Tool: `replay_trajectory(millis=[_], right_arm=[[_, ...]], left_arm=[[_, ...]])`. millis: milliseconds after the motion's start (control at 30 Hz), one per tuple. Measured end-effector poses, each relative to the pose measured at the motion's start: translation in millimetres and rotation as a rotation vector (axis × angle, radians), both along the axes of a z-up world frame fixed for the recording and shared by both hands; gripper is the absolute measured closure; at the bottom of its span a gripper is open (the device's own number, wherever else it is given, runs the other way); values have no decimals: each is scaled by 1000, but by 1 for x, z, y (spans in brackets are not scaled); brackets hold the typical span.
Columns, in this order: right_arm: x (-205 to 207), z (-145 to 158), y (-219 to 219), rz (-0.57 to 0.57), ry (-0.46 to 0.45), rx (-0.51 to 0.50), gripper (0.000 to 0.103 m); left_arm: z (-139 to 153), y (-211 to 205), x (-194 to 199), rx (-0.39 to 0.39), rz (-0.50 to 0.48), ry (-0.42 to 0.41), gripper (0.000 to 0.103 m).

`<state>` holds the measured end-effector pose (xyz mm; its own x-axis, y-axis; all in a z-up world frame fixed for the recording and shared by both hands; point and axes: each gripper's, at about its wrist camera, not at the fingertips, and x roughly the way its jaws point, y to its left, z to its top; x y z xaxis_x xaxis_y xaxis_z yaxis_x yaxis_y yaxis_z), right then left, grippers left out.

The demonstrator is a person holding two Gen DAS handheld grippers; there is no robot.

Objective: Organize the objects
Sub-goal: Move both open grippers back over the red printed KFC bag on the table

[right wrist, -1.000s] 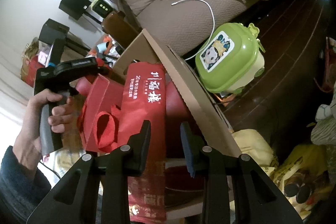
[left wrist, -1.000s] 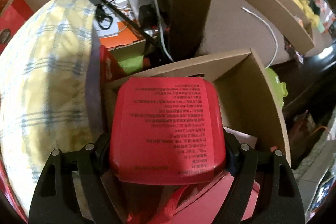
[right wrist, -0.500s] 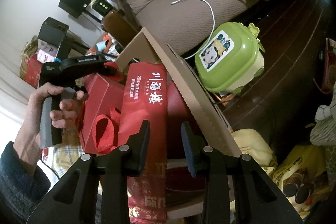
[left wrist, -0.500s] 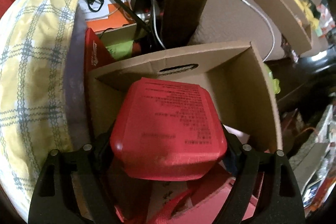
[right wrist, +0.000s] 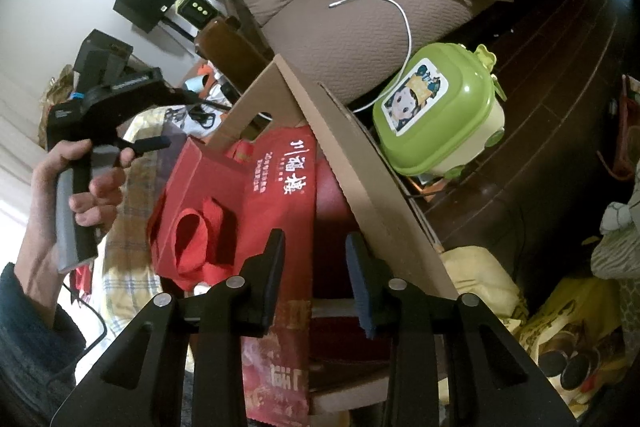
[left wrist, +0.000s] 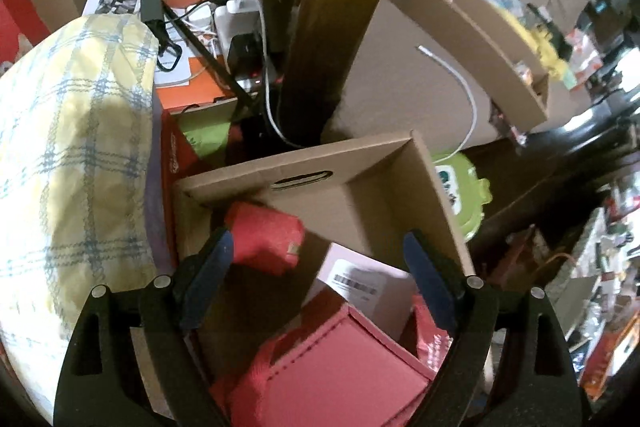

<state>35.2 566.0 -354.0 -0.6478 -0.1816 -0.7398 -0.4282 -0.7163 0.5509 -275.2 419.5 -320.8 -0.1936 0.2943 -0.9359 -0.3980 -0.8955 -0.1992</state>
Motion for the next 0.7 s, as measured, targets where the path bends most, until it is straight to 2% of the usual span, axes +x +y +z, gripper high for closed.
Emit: replay_trajectory(millis=[133,267,467,533,600,700], right_arm=[[0,-1,1,0,0,-1,70],[0,0,1,-1,0,-1,70],[3,12,1,-17,67,23,70],[4,18,0,-16,95,41,70],[4,22,0,-15,107,59,70],[4,26,-1,-16,121,79,70]], left_arm=[[19,-14,8,45,-8,18,18],[47,-36,20,124,-7,35,18],[107,-90,28,328,87,113,18],[129,-112,33,372,104,157,18],[149,-136,39,391,119,203,18],[176,-177,53,368,128,295,17]])
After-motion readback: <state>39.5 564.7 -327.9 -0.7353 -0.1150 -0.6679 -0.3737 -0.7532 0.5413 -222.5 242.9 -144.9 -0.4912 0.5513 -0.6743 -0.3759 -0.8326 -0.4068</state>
